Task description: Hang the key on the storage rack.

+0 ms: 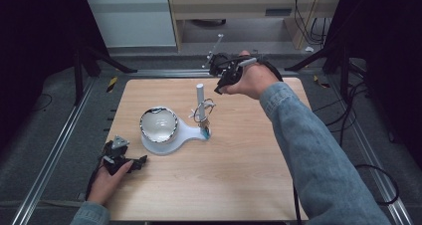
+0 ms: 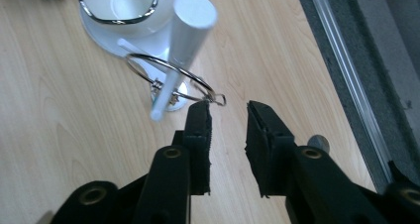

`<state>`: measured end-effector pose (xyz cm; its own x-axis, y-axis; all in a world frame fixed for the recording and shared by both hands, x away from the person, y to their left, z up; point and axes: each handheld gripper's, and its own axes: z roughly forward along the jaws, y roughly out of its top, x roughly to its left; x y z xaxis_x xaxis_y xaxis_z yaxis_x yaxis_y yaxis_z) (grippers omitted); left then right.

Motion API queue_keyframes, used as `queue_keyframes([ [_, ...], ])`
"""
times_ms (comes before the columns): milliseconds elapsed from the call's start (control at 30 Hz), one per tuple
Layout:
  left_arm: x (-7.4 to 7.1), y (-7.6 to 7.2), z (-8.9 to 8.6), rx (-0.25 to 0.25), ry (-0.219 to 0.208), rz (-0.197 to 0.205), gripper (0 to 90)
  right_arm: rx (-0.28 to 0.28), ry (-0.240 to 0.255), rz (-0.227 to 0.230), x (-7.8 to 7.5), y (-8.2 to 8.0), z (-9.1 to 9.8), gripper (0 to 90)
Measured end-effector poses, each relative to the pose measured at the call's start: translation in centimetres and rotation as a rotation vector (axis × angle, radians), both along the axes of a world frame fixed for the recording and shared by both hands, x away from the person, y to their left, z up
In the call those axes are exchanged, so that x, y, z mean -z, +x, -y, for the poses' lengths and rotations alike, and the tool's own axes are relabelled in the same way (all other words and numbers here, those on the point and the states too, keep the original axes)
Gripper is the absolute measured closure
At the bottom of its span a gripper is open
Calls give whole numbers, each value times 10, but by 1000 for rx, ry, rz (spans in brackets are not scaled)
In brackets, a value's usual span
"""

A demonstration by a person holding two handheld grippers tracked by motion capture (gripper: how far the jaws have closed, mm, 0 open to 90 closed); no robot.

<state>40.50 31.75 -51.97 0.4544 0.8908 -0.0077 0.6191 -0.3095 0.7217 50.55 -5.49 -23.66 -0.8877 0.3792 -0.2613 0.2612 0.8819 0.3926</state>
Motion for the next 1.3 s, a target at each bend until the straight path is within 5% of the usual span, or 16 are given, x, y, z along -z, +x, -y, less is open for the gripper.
queue_keyframes([
  [333,0,0,0,0,1,-1,0,41,17,2,10,0,23,528],
  [700,0,0,0,0,1,-1,0,122,44,44,31,4,42,102],
  [1300,0,0,0,1,1,0,0,194,74,84,65,-7,79,101],
])
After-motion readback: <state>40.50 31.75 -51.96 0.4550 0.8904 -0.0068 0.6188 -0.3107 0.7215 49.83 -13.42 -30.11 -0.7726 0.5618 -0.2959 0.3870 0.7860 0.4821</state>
